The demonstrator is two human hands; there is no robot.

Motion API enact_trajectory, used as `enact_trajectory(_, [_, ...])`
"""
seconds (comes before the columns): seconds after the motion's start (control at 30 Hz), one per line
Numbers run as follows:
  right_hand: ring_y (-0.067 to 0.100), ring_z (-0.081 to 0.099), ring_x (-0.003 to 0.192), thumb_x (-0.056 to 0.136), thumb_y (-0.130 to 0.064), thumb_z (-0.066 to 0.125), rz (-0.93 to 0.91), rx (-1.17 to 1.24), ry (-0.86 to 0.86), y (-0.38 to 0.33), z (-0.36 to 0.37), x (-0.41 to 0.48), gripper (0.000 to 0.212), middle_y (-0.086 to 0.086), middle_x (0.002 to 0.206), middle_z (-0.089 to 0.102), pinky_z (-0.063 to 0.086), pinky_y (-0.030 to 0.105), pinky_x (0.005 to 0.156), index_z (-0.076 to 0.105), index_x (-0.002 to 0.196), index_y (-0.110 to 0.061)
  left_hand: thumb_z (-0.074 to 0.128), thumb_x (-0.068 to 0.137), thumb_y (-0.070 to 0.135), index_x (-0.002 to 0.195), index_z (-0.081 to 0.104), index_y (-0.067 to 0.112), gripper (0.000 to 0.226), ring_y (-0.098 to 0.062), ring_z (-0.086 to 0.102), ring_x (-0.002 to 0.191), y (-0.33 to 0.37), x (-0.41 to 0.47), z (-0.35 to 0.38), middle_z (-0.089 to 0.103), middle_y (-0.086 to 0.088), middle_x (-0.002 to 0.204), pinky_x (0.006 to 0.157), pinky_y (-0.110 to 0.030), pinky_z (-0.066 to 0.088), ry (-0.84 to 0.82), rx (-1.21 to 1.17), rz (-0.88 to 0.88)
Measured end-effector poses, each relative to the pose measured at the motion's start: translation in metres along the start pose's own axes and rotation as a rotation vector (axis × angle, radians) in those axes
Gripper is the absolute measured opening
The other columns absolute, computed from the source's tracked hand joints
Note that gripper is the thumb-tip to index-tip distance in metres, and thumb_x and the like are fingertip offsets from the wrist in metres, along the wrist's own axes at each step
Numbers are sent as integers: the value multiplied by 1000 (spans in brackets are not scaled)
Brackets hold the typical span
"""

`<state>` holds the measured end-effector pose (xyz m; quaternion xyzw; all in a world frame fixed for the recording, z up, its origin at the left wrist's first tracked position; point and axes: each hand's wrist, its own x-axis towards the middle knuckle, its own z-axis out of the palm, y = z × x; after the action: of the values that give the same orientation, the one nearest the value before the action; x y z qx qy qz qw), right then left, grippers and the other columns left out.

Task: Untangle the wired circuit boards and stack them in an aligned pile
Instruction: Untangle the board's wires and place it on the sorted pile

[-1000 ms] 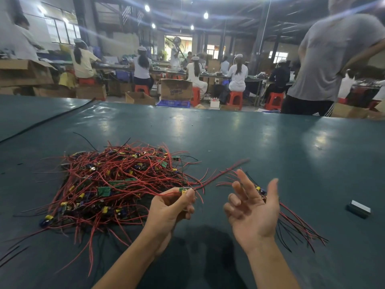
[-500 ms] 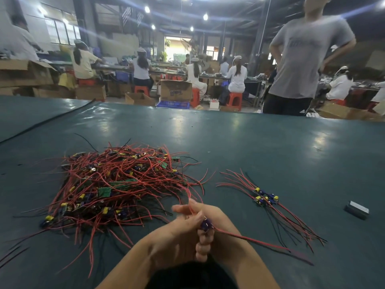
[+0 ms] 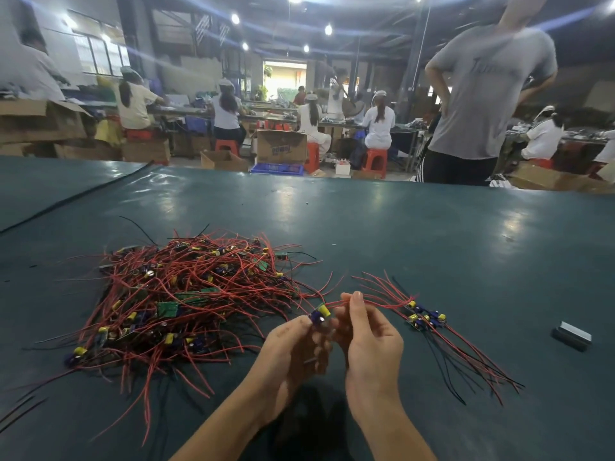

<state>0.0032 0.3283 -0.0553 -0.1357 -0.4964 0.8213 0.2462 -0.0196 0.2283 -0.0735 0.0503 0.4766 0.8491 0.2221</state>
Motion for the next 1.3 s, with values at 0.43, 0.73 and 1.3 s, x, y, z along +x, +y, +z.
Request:
enact_trajectory(0.43, [10,71,61,94,-17,63,151,259,85,-9,3,-7,28,7,76,76,51,17,47,78,70,-11,53,87,46,81,70,7,43,-15,55,52,-10,3,9,68,-7,69,53,-22,47,197,331,568])
enact_trajectory(0.73, [17,73,65,94,-18,63,14,90,90,2,12,-23,31,10,74,76,53,18,54,80,70,-22,57,78,61,63,68,16,48,-14,54,50,-1,2,11,60,-7,55,49,-22,47,353,335,525])
enact_trajectory(1.3, [21,71,64,84,-11,74,220,0,67,13,9,-6,20,10,72,75,60,33,64,80,66,-17,80,56,46,68,76,12,37,-18,67,67,-9,7,9,73,-10,71,66,-28,56,295,229,325])
